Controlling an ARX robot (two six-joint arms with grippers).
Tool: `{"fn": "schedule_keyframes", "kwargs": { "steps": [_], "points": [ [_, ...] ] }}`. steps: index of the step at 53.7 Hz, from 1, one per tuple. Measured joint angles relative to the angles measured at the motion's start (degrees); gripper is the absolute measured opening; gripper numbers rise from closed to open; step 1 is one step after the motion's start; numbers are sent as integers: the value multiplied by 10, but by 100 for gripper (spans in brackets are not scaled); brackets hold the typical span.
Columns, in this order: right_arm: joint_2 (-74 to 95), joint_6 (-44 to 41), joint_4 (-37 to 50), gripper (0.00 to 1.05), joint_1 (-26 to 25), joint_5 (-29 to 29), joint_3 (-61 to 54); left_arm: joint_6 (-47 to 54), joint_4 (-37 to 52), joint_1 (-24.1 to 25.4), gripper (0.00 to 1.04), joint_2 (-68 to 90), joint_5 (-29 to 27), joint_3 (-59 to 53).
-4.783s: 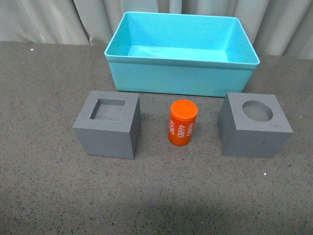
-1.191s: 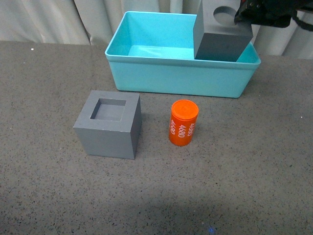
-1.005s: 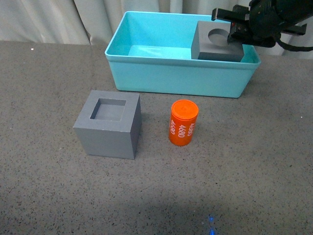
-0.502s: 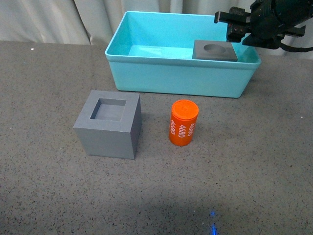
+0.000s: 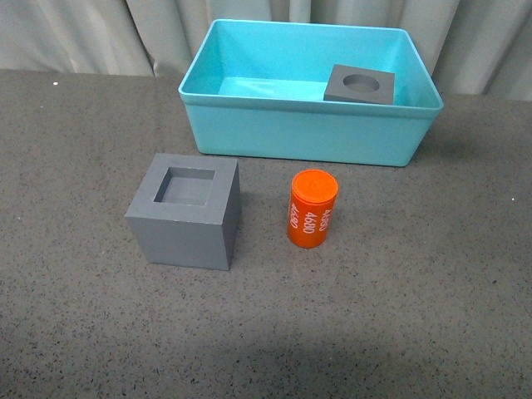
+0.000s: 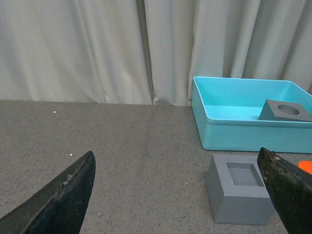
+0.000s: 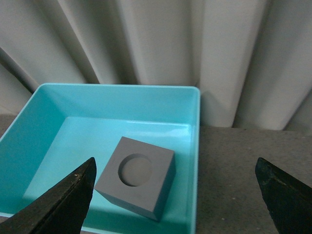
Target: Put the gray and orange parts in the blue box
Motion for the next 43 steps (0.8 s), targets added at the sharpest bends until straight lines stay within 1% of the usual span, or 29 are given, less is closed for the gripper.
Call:
{"fn": "schedule_keyframes", "kwargs": {
  "steps": [4,7,9,11,15,17,22,23,24,26,28,29,33,38,43],
  "points": [
    [-39,-9,37,95,-3,-1,-55,0,0,0,98,0,0,0],
    [-70,-13,57,95,-7,-17,-99,0,0,0,98,0,0,0],
    [-92,-13,66,95,-9,-38,-132,0,0,0,98,0,0,0],
    [-118,-9,65,95,-10,-68,-168,0,0,0,98,0,0,0],
    [-150,-15,46,95,-8,-108,-213,0,0,0,98,0,0,0],
    [-162,-20,32,95,-5,-108,-230,0,0,0,98,0,0,0],
    [-167,-23,29,95,-3,-109,-237,0,-1,0,98,1,-4,0],
    [-168,-24,29,95,-3,-108,-237,-16,-31,-14,98,15,-49,11],
    [-169,-24,29,95,-3,-108,-237,-28,-61,-27,98,36,-79,24],
    [-169,-25,29,95,-3,-108,-237,-53,-88,-40,98,80,-138,42],
    [-169,-25,29,95,-3,-108,-237,-72,-89,-45,98,130,-169,54],
    [-169,-26,29,95,-3,-108,-237,-81,-80,-44,98,163,-171,61],
    [-169,-26,29,95,-3,-108,-237,-107,-22,-31,98,269,-157,85],
    [-170,-26,29,95,-3,-108,-237,-124,75,-17,98,433,-107,138],
    [-170,-26,29,95,-3,-108,-237,-132,134,-14,98,558,-59,186]
  ]
}}
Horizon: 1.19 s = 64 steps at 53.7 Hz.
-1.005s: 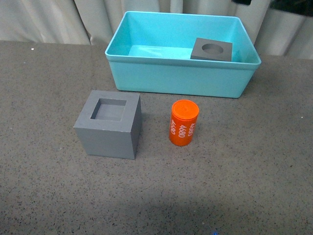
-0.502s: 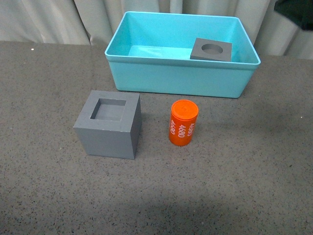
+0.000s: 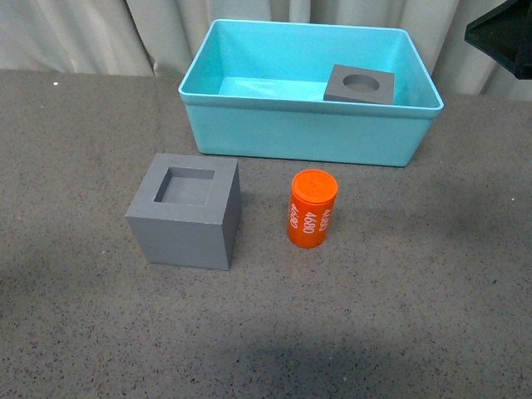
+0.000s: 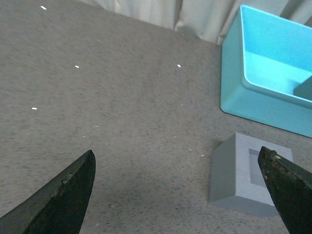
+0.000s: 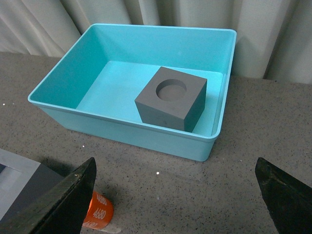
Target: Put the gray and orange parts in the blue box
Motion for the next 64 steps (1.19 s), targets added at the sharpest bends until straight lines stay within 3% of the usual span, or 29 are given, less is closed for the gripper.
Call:
{"fn": "schedule_keyframes", "kwargs": {
  "steps": [3,11,21,35,64],
  "points": [
    [0,0,0,95,0,0,0,-3,12,-3,98,87,35,42],
    [0,0,0,95,0,0,0,-10,11,-20,98,234,61,124],
    [0,-2,0,95,0,0,0,-35,2,-36,98,313,95,187],
    [0,-2,0,95,0,0,0,-40,-21,-75,98,398,101,230],
    [0,-2,0,95,0,0,0,-16,-42,-101,98,476,104,263]
  ]
}}
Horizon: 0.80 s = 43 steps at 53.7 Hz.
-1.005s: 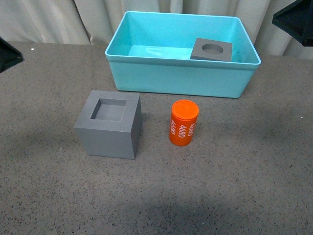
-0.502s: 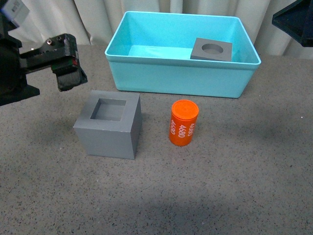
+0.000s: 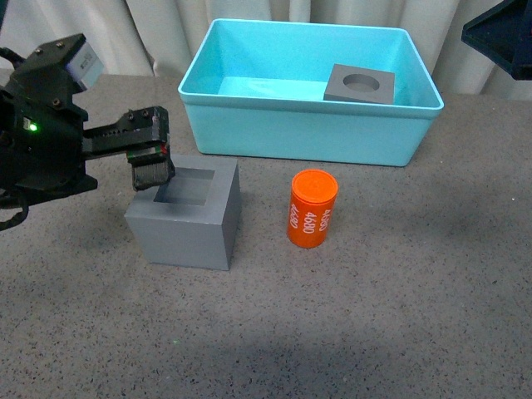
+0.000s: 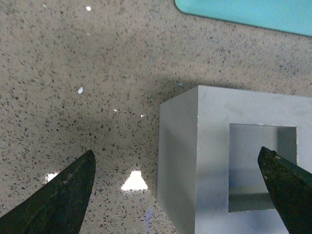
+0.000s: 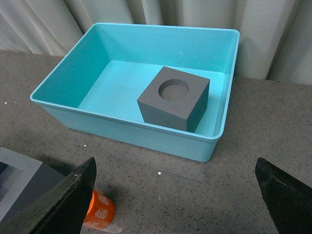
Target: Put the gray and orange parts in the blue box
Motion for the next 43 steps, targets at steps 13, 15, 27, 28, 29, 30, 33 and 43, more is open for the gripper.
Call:
{"fn": "schedule_keyframes", "kwargs": {
  "steps": [13,15,27,28,29,30,33,43],
  "points": [
    [0,0,0,95,0,0,0,9,-5,-14,61,14,-19,4],
    [0,0,0,95,0,0,0,10,-5,-16,55,14,-18,4],
    [0,0,0,95,0,0,0,17,-12,-28,21,13,-24,10],
    [0,0,0,95,0,0,0,17,-13,-29,19,12,-27,10],
    [0,0,0,95,0,0,0,17,-14,-29,18,11,-29,10],
    [0,0,0,95,0,0,0,17,-16,-29,17,10,-30,11],
    [0,0,0,95,0,0,0,17,-19,-29,17,6,-34,12],
    [0,0,0,95,0,0,0,11,-25,-25,17,-37,-32,25]
  ]
}}
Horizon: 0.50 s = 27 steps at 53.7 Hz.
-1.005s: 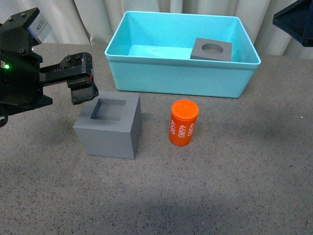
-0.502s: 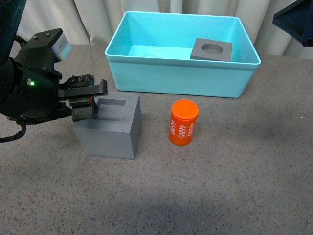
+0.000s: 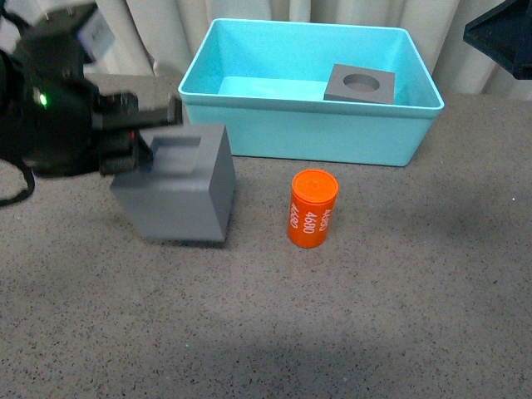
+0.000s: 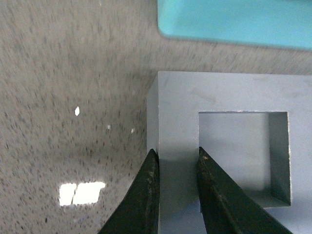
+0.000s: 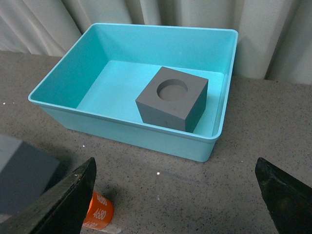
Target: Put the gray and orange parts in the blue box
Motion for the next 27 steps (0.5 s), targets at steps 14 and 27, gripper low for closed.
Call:
{"fn": "schedule_keyframes", "kwargs": {
  "steps": [14,27],
  "points": [
    [0,0,0,95,0,0,0,-11,66,2,16,-16,-13,135],
    [0,0,0,95,0,0,0,-12,47,-7,16,97,-17,256]
  ]
}}
